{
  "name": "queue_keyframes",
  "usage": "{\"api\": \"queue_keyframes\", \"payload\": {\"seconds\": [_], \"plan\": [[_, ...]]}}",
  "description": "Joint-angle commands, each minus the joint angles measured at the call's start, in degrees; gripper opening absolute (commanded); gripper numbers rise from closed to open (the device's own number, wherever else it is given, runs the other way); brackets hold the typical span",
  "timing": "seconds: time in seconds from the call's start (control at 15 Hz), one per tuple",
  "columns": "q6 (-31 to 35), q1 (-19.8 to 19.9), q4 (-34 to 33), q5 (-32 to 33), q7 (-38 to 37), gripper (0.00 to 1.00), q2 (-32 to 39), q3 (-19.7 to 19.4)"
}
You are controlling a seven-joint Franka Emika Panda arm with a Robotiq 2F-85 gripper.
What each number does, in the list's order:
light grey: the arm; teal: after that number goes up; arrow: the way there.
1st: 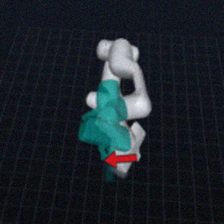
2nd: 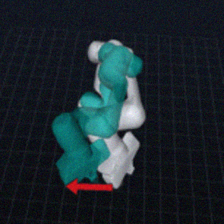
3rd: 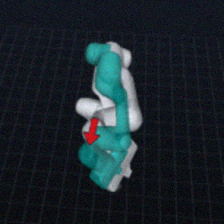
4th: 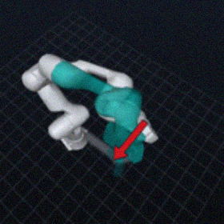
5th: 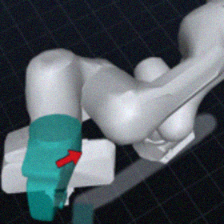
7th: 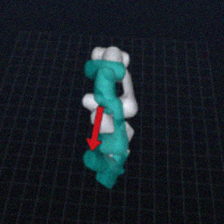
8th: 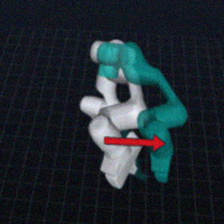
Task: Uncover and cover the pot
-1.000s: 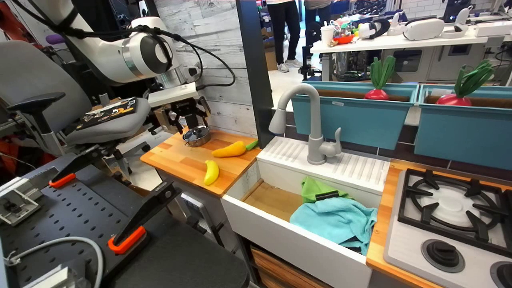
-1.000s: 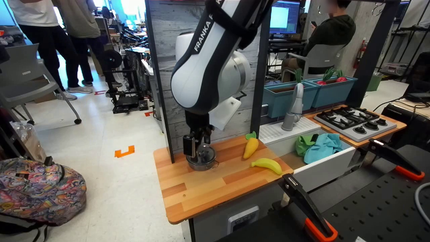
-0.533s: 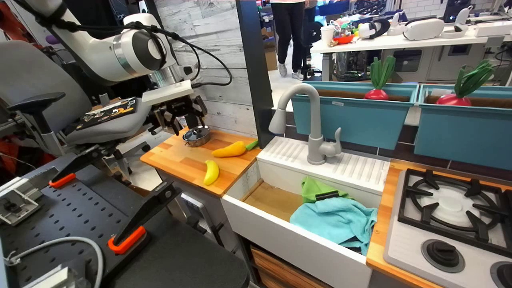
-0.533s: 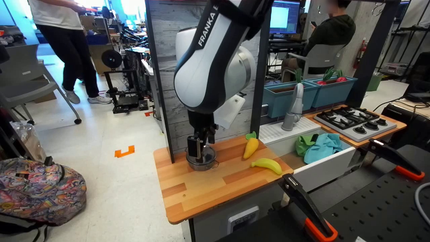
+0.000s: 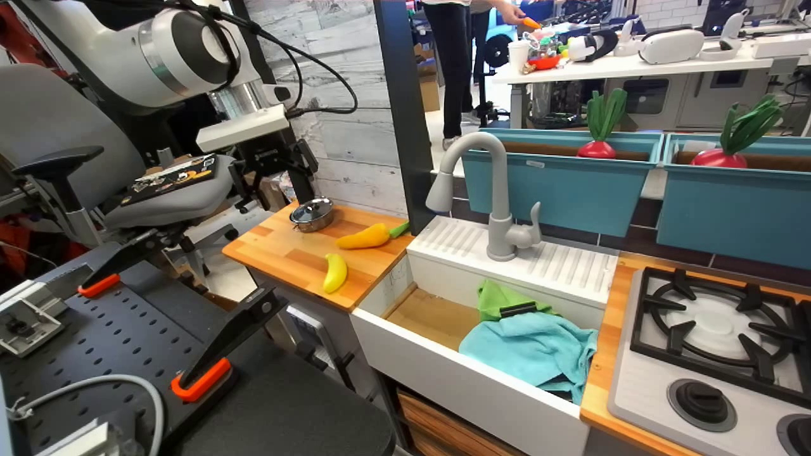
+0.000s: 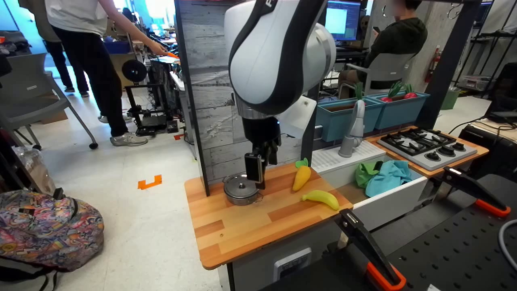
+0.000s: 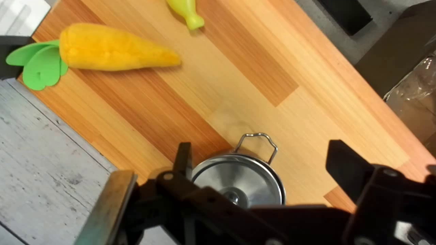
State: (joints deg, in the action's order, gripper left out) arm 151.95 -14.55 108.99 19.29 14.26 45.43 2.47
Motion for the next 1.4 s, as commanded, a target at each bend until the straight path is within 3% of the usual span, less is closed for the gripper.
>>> {"api": "queue_keyframes", "payload": {"seconds": [0.0, 0.47, 0.8, 0.87, 1.33], "plan": [[1.2, 1.15, 9.11, 2.01, -0.48, 1.0, -6.99, -0.85], [3.76, 4.8, 17.43, 0.81, -2.86, 1.0, -11.81, -3.08], [8.46, 10.79, 19.58, -1.61, -1.18, 1.0, -11.94, -1.73], [6.46, 8.65, 17.18, -0.41, -2.55, 1.0, -10.23, -2.94], [7.49, 10.01, 17.76, -0.78, -2.15, 1.0, -10.27, -2.4]]}}
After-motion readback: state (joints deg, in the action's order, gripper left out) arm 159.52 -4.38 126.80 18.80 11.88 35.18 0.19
